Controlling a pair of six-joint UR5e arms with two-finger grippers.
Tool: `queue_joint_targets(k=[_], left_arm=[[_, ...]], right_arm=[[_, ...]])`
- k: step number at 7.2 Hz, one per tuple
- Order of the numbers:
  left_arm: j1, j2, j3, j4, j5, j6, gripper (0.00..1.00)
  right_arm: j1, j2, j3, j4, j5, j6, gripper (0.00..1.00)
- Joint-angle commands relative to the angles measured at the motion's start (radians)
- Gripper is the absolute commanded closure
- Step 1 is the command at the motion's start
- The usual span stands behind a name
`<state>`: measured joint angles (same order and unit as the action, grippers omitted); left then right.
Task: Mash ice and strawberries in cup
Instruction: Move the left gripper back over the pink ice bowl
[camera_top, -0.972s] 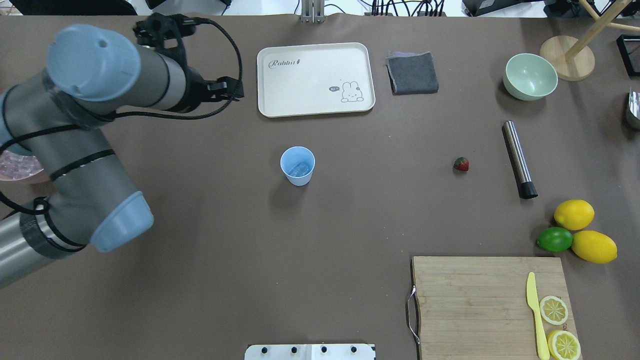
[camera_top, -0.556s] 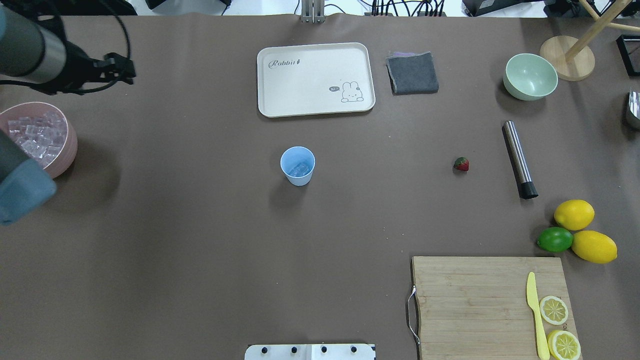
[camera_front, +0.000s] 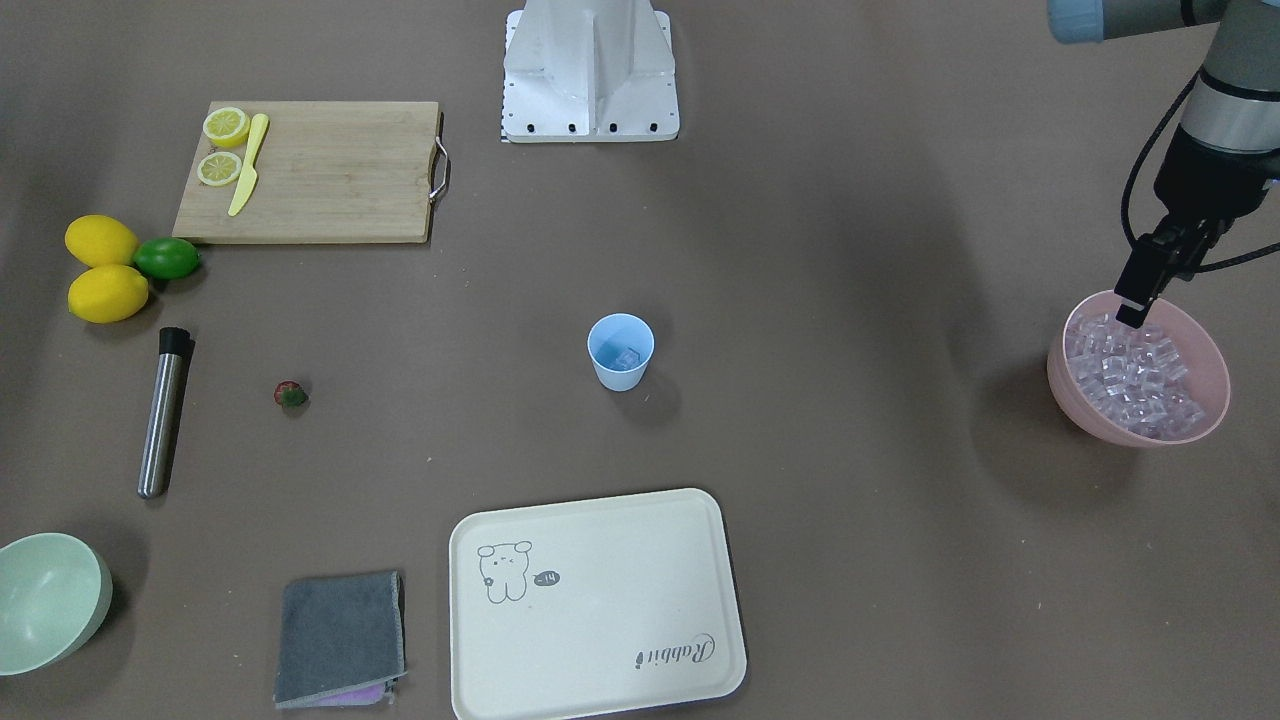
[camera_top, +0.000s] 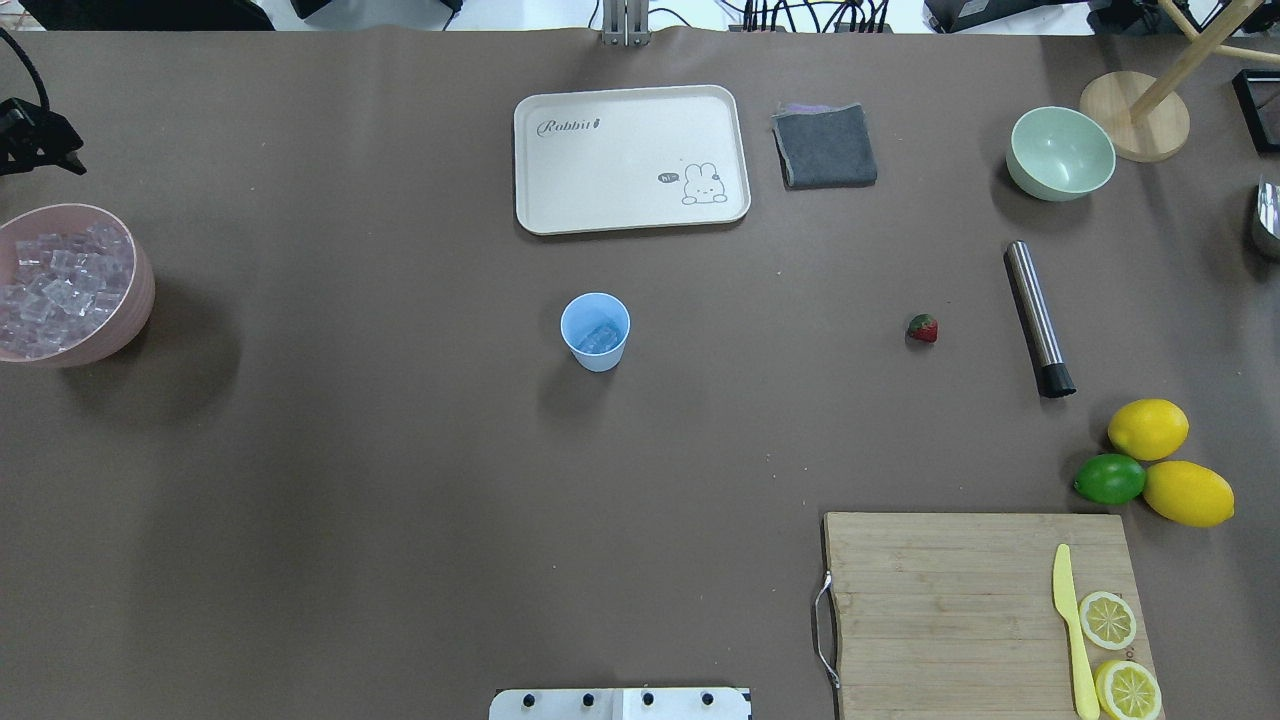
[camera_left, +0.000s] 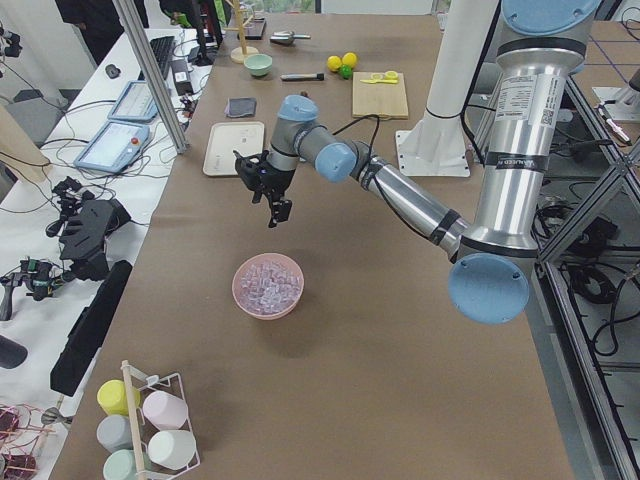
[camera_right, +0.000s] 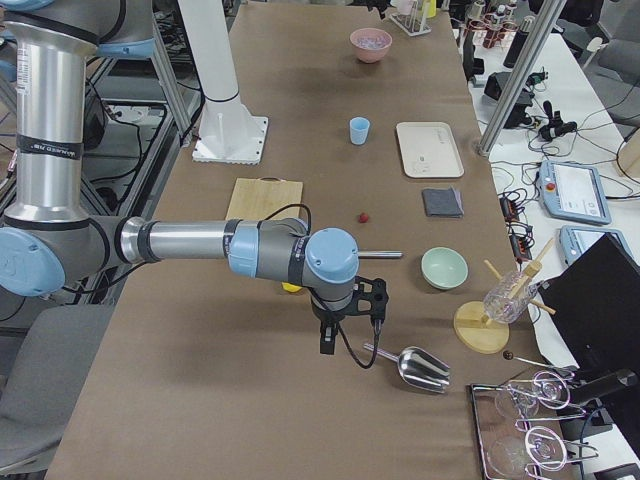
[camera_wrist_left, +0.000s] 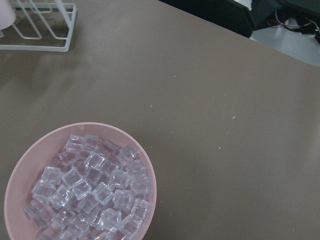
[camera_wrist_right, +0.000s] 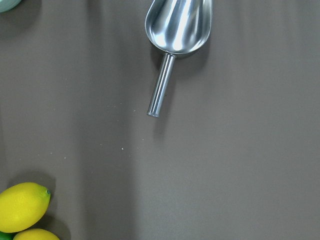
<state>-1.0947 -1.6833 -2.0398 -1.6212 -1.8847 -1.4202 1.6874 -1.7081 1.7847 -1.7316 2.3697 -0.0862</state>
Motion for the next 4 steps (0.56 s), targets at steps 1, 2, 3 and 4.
queue_joint_targets(k=[1,2,3,4], left_arm=[[-0.002,0.007,0.085,-0.057,0.002,-0.184,0.03],[-0.004,0.013,0.136,-0.116,0.002,-0.230,0.03],[-0.002,0.046,0.173,-0.194,0.002,-0.239,0.03],[-0.002,0.077,0.193,-0.230,0.002,-0.240,0.03]], right_arm=[[0.000,0.001,0.004,0.006,-0.001,-0.001,0.00],[0.000,0.002,0.004,0.007,-0.001,-0.001,0.00],[0.000,0.005,0.004,0.009,-0.003,-0.001,0.00],[0.000,0.008,0.004,0.009,-0.004,-0.001,0.00]])
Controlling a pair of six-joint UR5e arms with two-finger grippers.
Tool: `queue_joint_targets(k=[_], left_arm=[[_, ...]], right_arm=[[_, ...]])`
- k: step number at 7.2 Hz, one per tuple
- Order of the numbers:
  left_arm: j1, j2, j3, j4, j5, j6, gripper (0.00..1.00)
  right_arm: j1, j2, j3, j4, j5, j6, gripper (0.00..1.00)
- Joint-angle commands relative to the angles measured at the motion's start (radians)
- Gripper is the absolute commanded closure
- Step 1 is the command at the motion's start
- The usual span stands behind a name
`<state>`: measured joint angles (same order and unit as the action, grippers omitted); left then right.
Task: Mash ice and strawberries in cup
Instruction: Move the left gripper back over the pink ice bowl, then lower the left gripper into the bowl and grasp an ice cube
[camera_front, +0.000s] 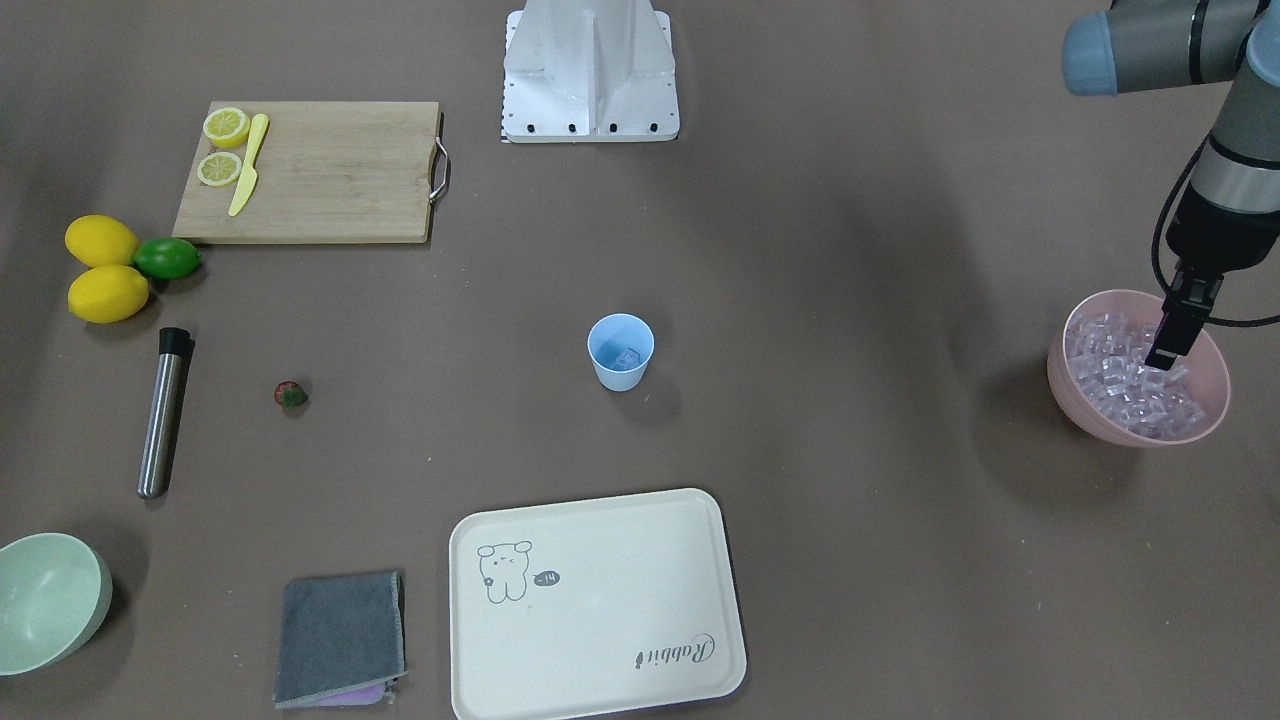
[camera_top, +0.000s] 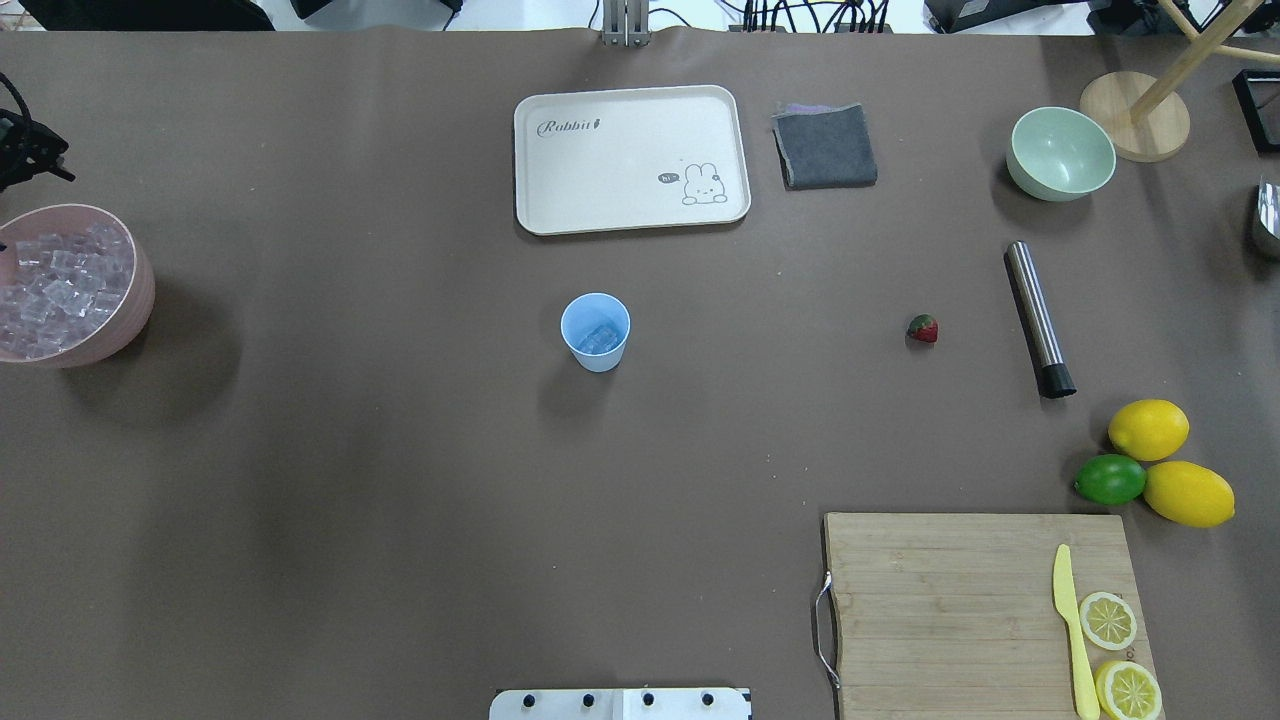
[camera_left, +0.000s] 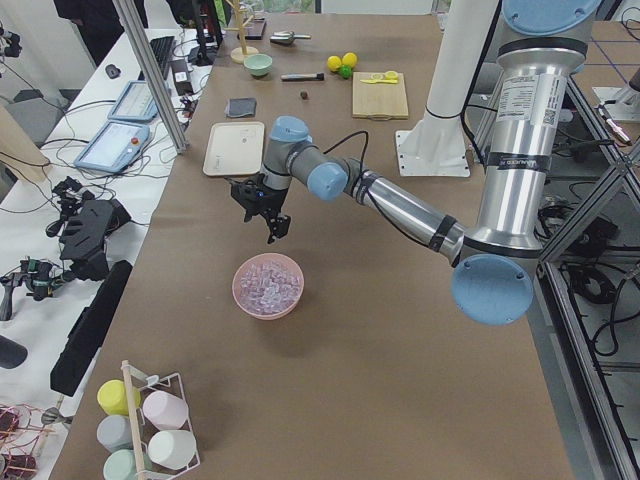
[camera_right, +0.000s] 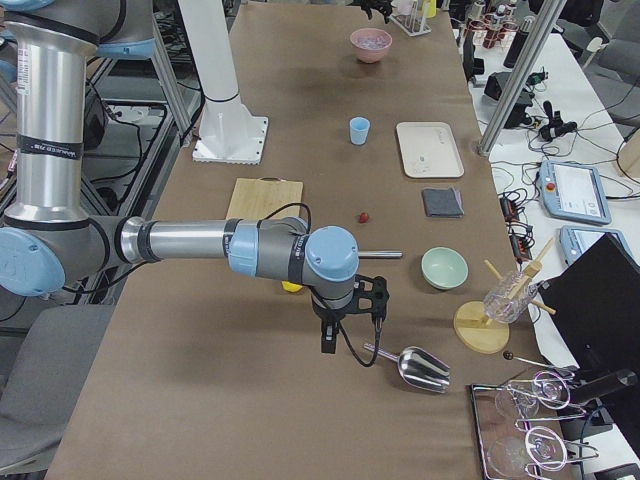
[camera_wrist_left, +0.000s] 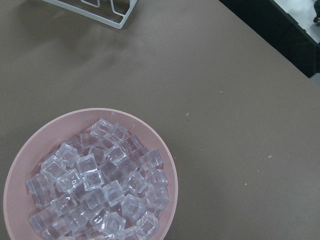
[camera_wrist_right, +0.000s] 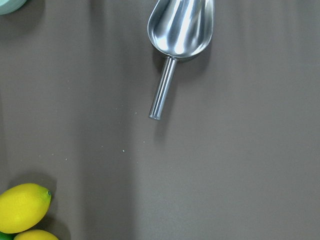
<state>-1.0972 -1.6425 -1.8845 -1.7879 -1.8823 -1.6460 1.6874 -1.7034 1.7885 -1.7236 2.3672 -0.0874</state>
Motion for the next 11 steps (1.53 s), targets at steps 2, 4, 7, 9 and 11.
queue_joint_targets(k=[2,4,7,9,11], left_arm=[[0.006,0.046,0.071,-0.073,0.000,-0.014,0.03],[0.011,0.030,0.096,-0.067,-0.012,-0.006,0.03],[0.011,0.003,0.191,-0.085,-0.041,-0.021,0.03],[0.011,-0.043,0.299,-0.152,-0.041,-0.067,0.03],[0.013,-0.080,0.361,-0.163,-0.044,-0.072,0.03]], right_arm=[[0.000,-0.004,-0.001,0.001,-0.002,0.000,0.00],[0.000,-0.004,0.000,0.001,-0.006,-0.009,0.00],[-0.003,0.004,-0.004,-0.001,0.000,-0.008,0.00],[-0.014,0.005,-0.003,-0.001,0.003,-0.006,0.00],[-0.017,0.008,-0.001,-0.001,0.001,-0.003,0.00]])
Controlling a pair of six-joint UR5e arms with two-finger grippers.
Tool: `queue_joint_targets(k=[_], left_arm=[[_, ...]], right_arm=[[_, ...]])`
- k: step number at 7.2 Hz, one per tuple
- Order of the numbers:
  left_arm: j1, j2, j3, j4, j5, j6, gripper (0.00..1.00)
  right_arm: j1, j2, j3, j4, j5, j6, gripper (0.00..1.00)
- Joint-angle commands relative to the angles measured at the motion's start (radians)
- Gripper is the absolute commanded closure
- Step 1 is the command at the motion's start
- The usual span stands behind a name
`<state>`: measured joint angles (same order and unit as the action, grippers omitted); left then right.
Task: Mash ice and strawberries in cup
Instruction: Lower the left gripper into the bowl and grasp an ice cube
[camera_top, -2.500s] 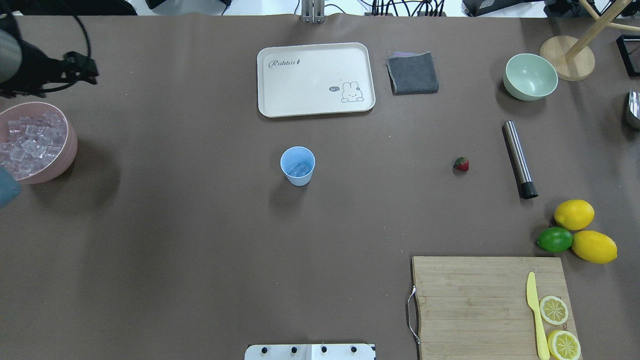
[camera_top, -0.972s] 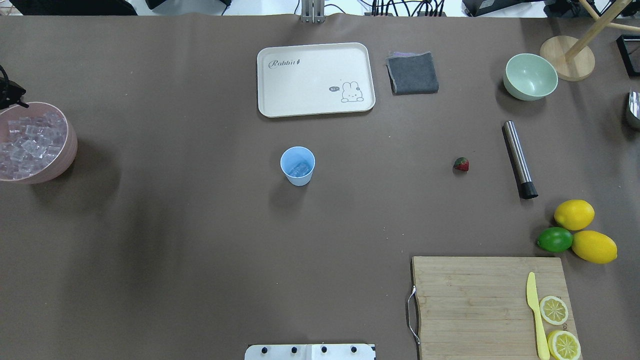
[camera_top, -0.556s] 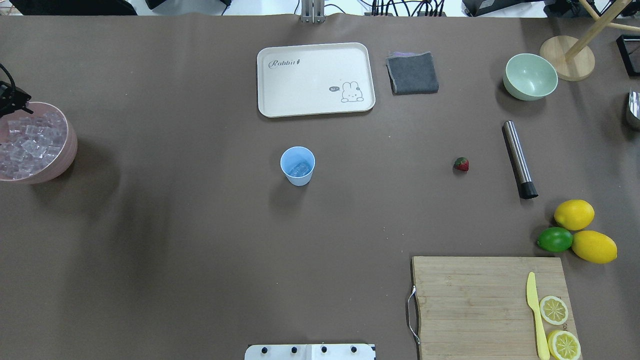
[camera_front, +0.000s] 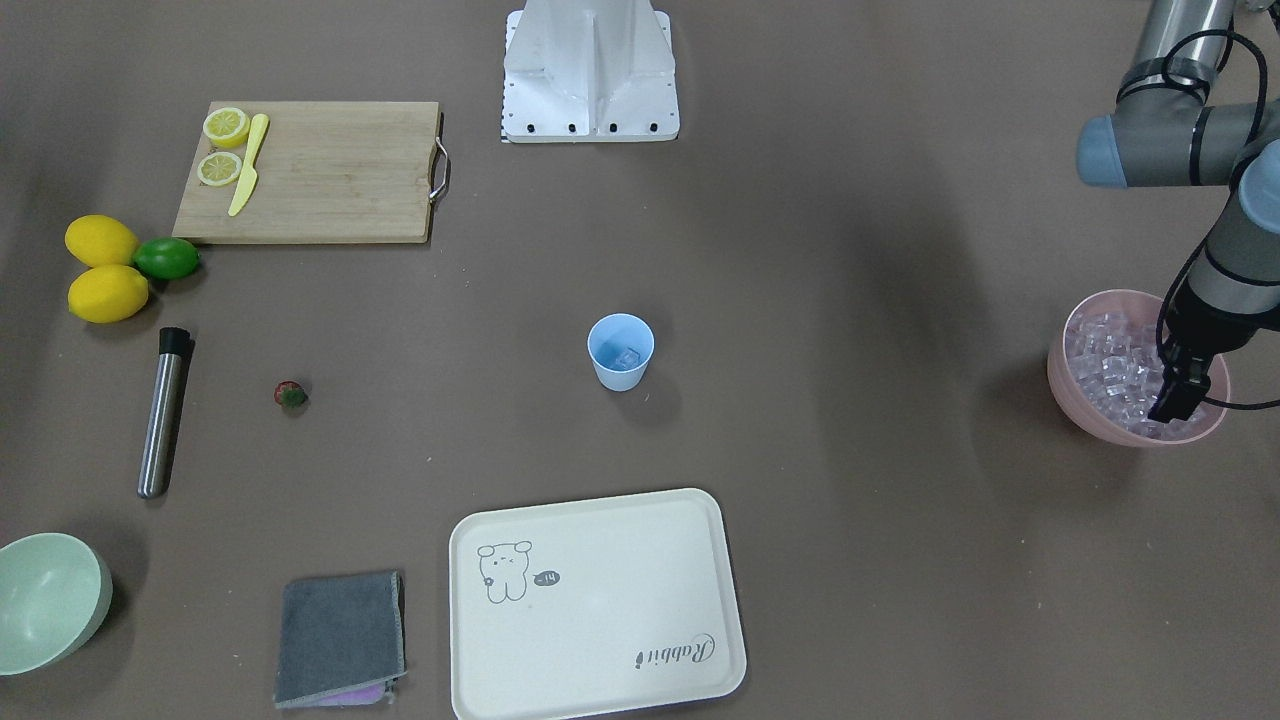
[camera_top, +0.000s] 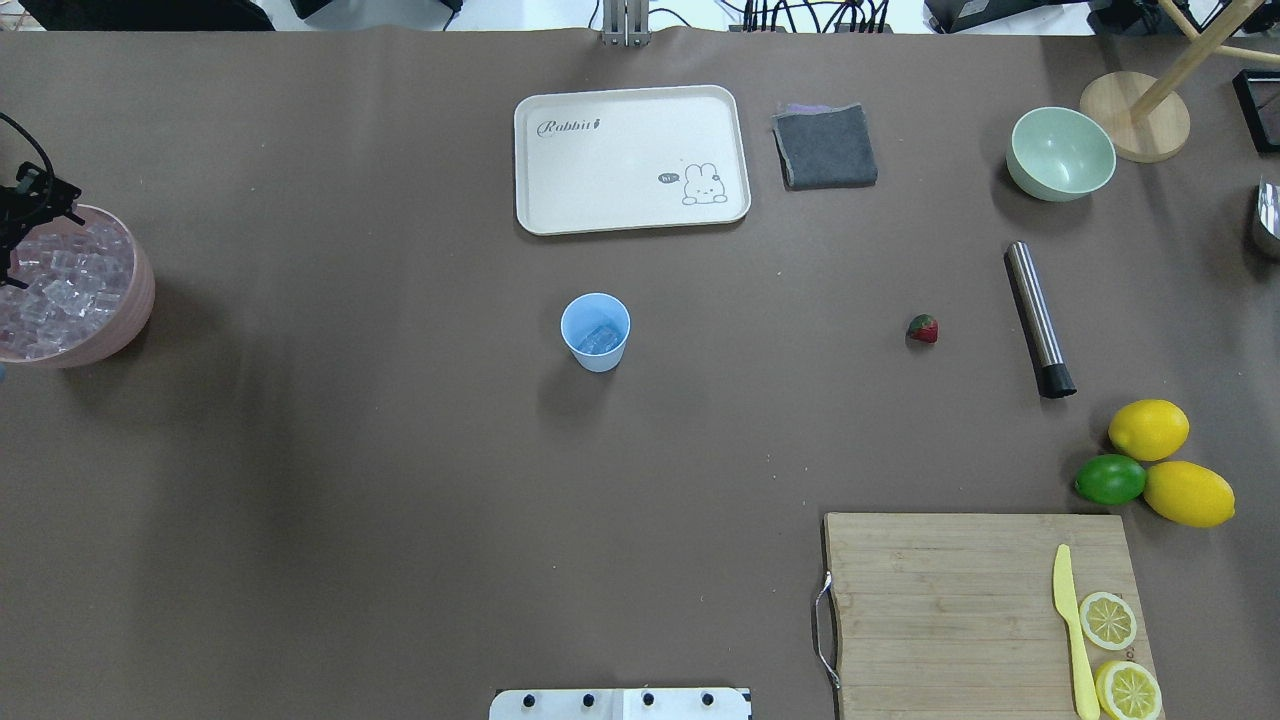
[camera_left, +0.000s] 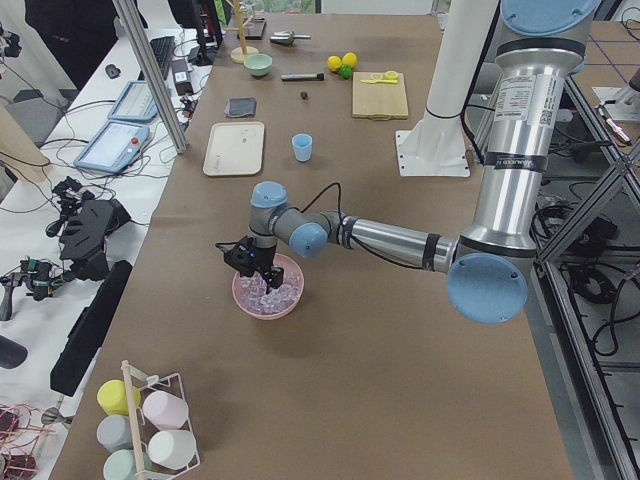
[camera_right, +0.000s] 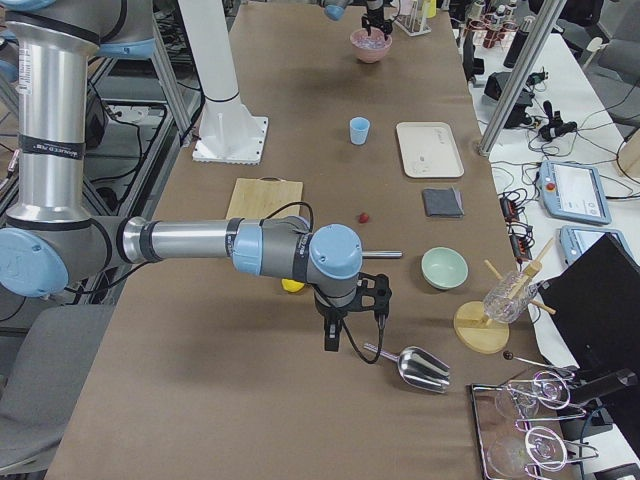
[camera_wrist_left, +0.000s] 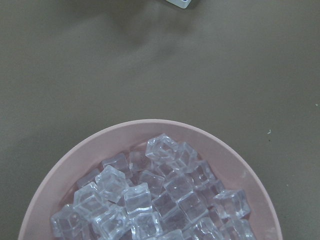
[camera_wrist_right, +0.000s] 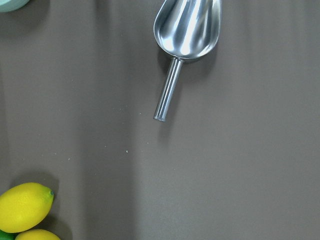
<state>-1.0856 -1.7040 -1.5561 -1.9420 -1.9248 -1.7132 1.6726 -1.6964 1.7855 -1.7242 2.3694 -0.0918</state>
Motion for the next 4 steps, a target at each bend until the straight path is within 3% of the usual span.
queue_joint_targets(k=[1,4], left_arm=[[0.001,-0.019,0.028,-0.002,-0.016,-0.005,0.05],[0.003,-0.006,0.024,0.000,-0.043,-0.006,0.07]], right_arm=[[-0.002,0.003,0.002,0.000,-0.001,0.001,0.00],[-0.008,0.001,0.002,0.000,-0.001,0.001,0.00]])
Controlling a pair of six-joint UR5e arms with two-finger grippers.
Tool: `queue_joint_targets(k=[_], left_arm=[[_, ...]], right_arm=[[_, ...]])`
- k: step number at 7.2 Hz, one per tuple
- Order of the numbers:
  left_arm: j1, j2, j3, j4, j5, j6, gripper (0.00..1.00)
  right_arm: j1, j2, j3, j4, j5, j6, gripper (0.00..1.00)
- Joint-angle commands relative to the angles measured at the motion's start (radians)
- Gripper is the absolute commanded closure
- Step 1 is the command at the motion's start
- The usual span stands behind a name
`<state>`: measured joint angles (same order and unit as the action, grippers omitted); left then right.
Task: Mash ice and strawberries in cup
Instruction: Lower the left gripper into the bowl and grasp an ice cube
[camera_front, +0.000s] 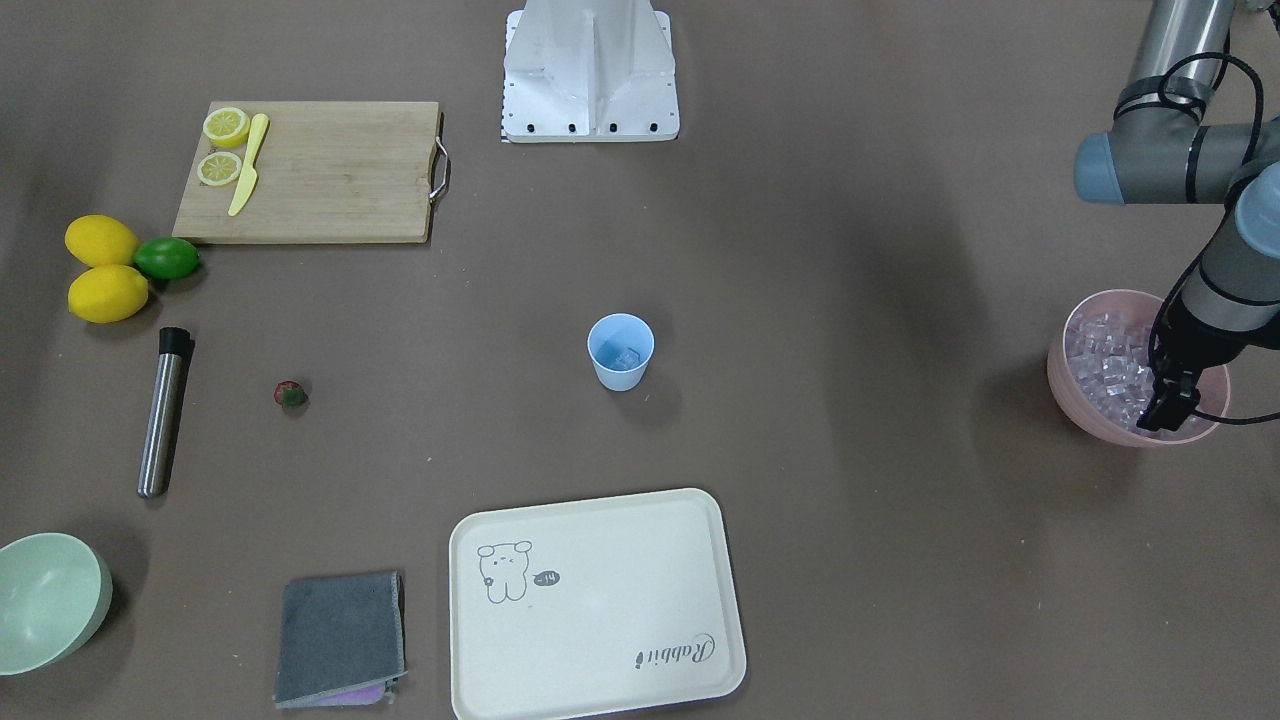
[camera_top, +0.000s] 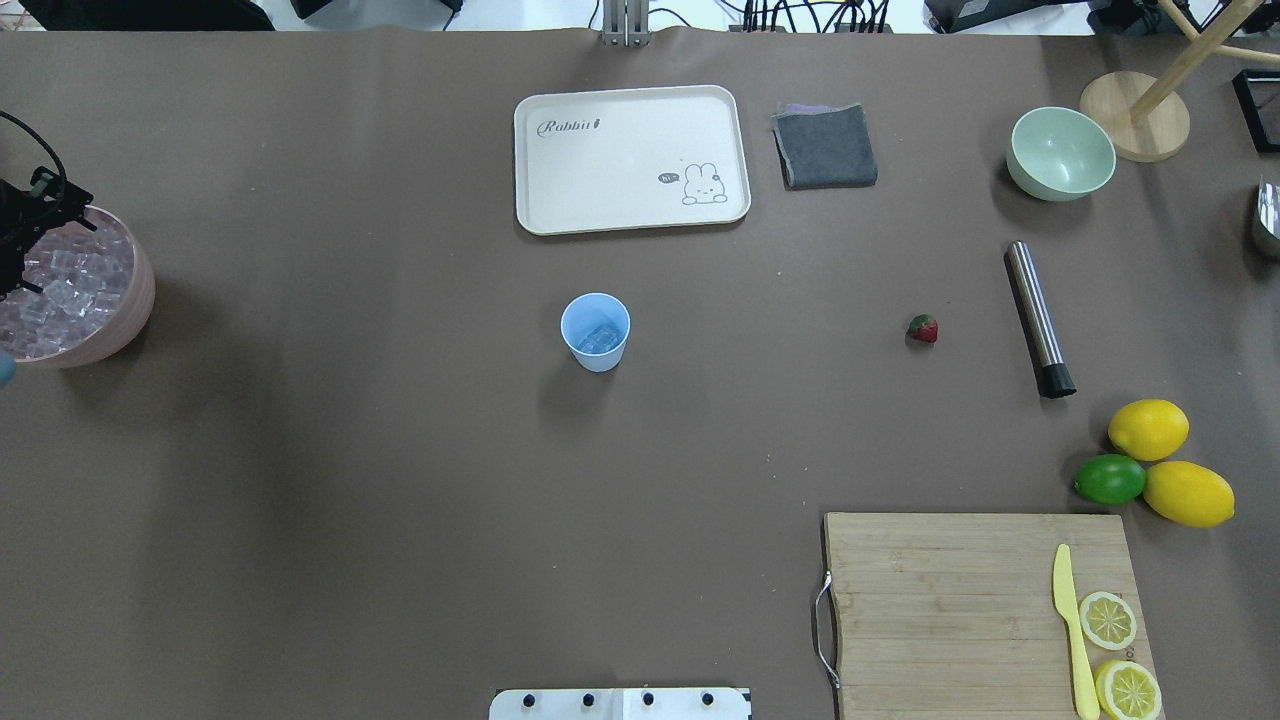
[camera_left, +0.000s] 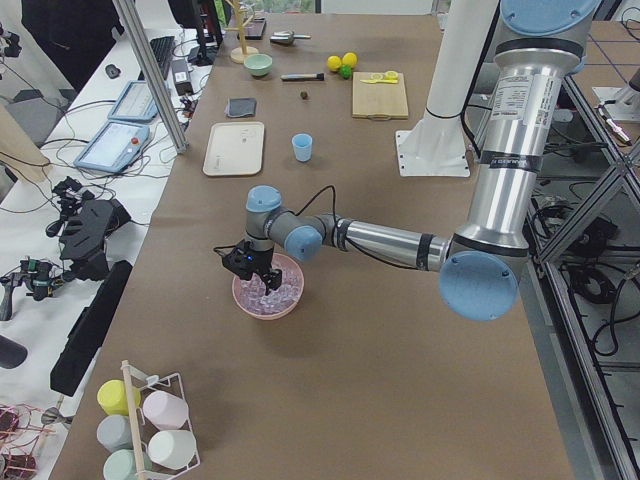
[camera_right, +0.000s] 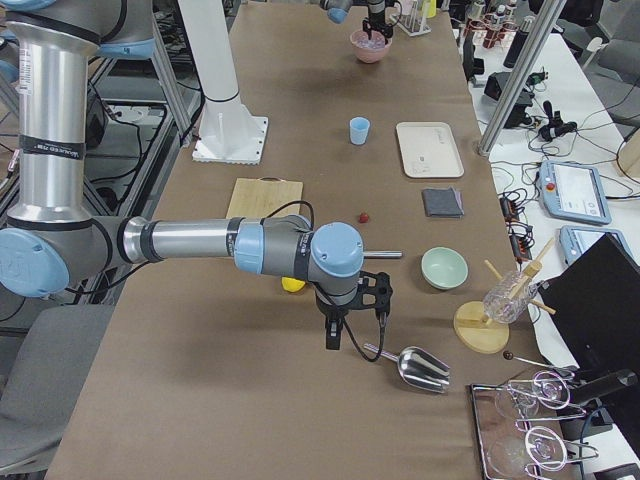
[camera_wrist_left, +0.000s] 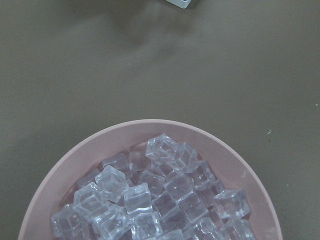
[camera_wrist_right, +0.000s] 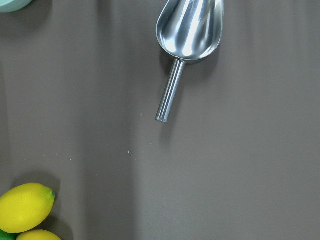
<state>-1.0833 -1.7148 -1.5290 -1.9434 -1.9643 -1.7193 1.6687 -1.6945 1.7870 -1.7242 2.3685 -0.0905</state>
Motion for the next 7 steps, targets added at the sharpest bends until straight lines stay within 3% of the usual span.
queue_joint_targets(k=[1,2,7], left_arm=[[0.000,0.020,-0.007,0.001,-0.004,0.000,0.11],[0.000,0.024,-0.011,0.001,-0.002,0.000,0.18],[0.000,0.081,-0.057,0.001,-0.004,0.003,0.33]], right_arm=[[-0.010,0.001,0.000,0.000,0.000,0.002,0.00],[-0.024,0.007,0.000,0.000,0.001,0.005,0.00],[-0.035,0.015,0.002,0.000,0.002,0.005,0.00]])
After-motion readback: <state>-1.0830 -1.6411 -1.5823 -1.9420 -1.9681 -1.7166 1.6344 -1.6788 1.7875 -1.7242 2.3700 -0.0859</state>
